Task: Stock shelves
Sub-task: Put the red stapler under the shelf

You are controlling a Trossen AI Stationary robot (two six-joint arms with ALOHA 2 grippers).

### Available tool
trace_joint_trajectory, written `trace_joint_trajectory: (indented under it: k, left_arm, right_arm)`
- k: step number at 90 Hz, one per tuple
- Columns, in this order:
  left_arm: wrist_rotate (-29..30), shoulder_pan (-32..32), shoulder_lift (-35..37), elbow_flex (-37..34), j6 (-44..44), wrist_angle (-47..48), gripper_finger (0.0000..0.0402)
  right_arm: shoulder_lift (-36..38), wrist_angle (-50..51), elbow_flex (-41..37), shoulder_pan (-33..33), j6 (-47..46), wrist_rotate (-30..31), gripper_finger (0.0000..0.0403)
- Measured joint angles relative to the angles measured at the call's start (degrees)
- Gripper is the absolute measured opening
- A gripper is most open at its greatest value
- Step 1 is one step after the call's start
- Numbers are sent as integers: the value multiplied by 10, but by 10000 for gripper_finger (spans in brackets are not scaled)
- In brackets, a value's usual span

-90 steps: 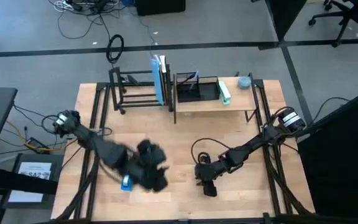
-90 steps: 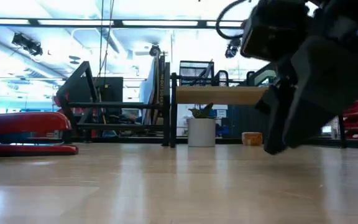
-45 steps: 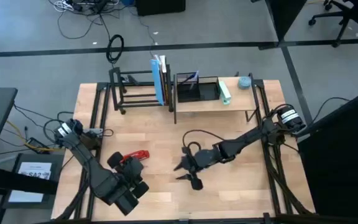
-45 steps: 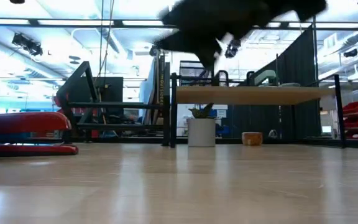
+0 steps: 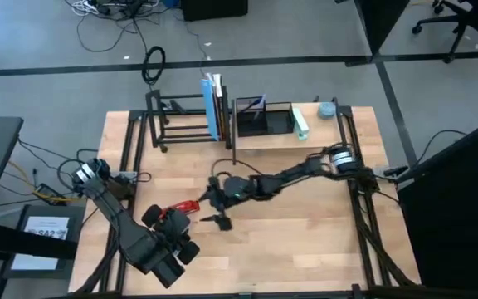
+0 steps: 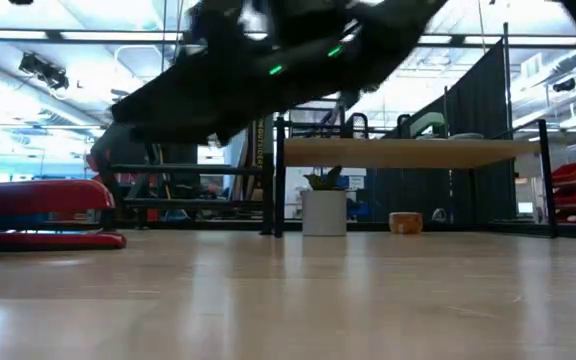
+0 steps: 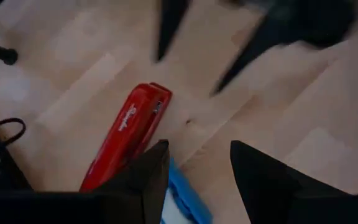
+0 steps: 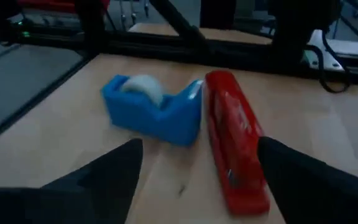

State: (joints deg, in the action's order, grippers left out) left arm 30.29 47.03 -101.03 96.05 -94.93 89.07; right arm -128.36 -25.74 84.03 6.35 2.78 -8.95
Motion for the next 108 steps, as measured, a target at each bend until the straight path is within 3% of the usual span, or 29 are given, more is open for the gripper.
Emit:
trace_joint_trajectory:
  k: [27,53,66,83,108]
  left_arm:
    - [21,0,0,9,2,1,152]
    - [60,-1,0,9,3,2,152]
    - [66,-1,0,9,3,2,152]
    - [68,-1,0,9,2,0,152]
    - [113,-1,0,9,2,-4,152]
  right_arm:
    - [-126,3,139,-50,-17,-117,298]
    - [-170,19,179,-44,-17,-120,288]
    - [-170,16,179,-42,-25,-109,235]
    - [-169,20,179,-42,-60,-96,102]
    - [-118,152,179,-54,-104,-59,99]
